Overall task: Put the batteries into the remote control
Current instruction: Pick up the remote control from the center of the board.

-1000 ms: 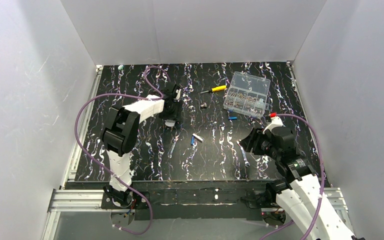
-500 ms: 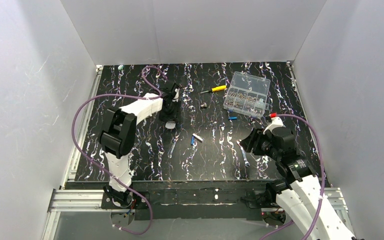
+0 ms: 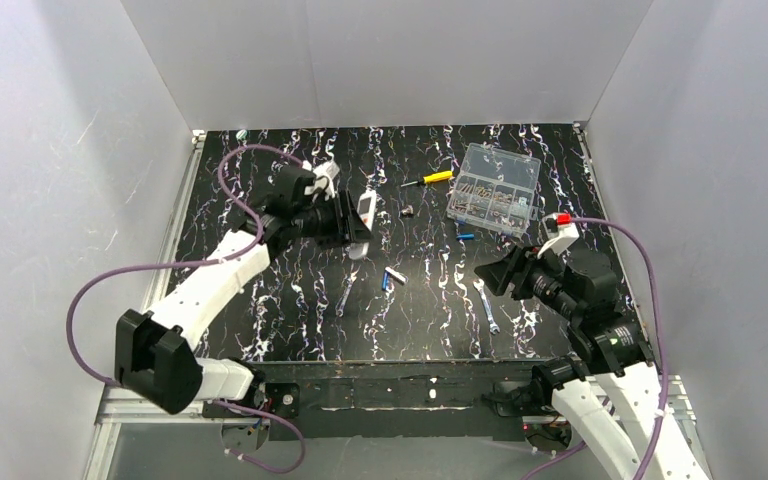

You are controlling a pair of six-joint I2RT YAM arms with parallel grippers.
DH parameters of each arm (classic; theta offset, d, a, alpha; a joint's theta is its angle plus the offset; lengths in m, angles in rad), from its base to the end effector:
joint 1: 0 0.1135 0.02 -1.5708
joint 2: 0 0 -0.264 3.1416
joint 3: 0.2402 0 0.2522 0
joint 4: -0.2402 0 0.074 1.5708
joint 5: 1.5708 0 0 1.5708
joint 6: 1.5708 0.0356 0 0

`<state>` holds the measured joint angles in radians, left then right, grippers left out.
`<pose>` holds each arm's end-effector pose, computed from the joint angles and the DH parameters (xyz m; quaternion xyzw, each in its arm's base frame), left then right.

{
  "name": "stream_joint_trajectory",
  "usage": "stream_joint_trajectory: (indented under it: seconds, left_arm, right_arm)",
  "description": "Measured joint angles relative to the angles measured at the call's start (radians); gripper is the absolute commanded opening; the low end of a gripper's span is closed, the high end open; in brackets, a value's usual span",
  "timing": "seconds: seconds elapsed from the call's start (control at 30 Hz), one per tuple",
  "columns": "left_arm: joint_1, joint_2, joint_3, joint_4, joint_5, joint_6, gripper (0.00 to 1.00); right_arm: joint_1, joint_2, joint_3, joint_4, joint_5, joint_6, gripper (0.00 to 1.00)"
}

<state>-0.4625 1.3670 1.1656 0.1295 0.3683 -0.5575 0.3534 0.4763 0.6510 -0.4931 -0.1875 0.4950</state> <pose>0.2856 -0.1567 0.3741 0.0904 0.7248 -0.4439 0.5191 0.1100 0.0476 0.3021 0.0023 0.8086 0.3093 0.5006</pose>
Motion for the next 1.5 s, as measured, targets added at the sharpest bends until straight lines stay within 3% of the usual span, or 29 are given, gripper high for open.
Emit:
stream_joint_trajectory:
  seconds: [0.1,0.27,0.57,0.93,1.27,1.5]
  left_arm:
    - [-0.005,-0.072,-0.143,0.103,0.072,-0.134,0.0]
    - [-0.021,-0.13,-0.313,0.267,0.131,-0.343,0.0]
    - [-0.128,-0.207,-0.335,0.558,0.189,-0.559,0.0]
    - [-0.304,-0.093,-0.276,0.758,0.254,-0.656,0.0]
    - [-0.352,-0.075,-0.233,0.853,0.259,-0.693,0.0]
    - [-0.382,-0.065,-0.22,0.911,0.256,-0.727,0.0]
  right_arm:
    - [0.0,-0.007,0.036,0.04,-0.056,0.018,0.78]
    - [0.0,0.02,0.097,0.146,-0.179,0.093,0.83]
    - [0.0,0.146,0.132,0.33,-0.347,0.288,0.85]
    - [0.0,0.151,0.11,0.493,-0.365,0.473,0.85]
    - [0.0,0.131,0.06,0.508,-0.311,0.529,0.85]
    - [0.0,0.147,-0.012,0.653,-0.31,0.608,0.85]
